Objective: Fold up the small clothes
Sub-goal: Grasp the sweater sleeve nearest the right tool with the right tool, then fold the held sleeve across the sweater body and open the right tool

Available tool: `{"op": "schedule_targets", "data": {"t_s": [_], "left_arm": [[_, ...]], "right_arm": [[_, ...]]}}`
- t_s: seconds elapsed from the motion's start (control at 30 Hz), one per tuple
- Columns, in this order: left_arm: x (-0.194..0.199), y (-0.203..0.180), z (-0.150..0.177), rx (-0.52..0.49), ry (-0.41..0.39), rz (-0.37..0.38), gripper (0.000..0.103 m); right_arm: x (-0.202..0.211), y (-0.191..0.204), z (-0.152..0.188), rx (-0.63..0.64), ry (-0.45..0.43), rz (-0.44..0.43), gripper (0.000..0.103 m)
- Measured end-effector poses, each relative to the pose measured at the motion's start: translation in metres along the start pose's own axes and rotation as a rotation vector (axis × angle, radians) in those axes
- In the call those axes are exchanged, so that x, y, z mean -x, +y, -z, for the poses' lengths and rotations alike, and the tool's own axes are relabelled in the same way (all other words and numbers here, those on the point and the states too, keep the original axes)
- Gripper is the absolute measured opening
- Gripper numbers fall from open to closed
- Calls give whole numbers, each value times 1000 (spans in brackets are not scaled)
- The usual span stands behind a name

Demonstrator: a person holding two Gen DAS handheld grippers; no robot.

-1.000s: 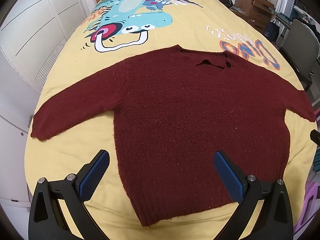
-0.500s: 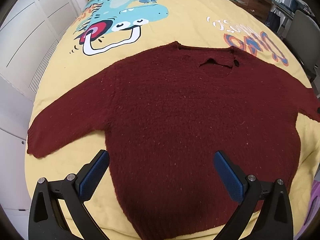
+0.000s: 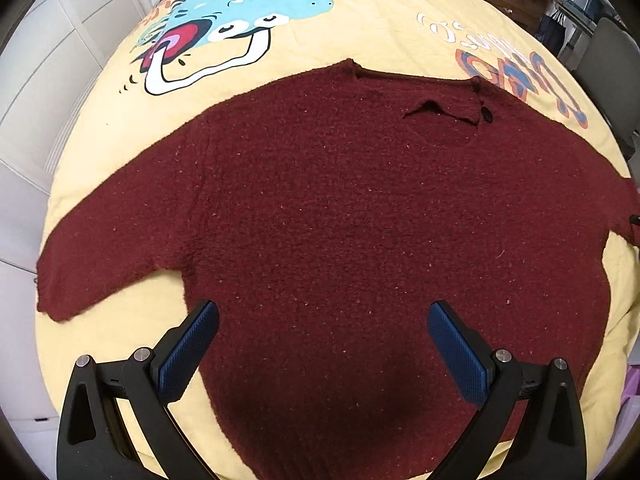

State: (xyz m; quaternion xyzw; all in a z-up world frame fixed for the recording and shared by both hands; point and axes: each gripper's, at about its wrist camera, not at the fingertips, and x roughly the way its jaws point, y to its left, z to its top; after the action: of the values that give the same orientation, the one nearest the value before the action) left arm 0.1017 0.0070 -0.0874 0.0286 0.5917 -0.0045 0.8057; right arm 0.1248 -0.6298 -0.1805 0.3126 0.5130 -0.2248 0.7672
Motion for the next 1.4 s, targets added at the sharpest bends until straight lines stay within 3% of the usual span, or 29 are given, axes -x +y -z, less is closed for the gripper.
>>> {"op": "schedule_targets", "data": {"t_s": [0.1,0.13,0.2,0.27,0.33,0.5,0.63,0.8,1.03,1.2,1.4], "left_arm": [[-3,3,1,19,13,10,102],[-5,4,2,21,18,9,102],[-6,6,3,22,24,3,102],[-7,8,5,29,29,4,102],[-7,12,5,43,24,14,102],[-5,13,7,42,16,12,102],[-2,16,6,41,9,6,102],[0,24,3,70,17,27,102],[6,34,2,84,-1,38,102],[9,44,2,100,-8,47,102],[11,57,2,141,6,47,102]], "right_arm": [[-2,-5,-11,-34,-5,-8,98],[-4,-7,-14,-51,9,1,89],[-4,-11,-21,-76,21,18,72],[0,-13,-27,-80,21,-15,34],[5,-14,-32,-80,30,-69,17],[35,12,-33,38,-21,-57,14],[80,50,-24,170,-95,-105,14],[133,121,-8,342,-176,-183,14],[183,226,32,537,-226,-304,14],[192,287,73,641,-202,-380,14],[169,349,132,749,-94,-430,14]]}}
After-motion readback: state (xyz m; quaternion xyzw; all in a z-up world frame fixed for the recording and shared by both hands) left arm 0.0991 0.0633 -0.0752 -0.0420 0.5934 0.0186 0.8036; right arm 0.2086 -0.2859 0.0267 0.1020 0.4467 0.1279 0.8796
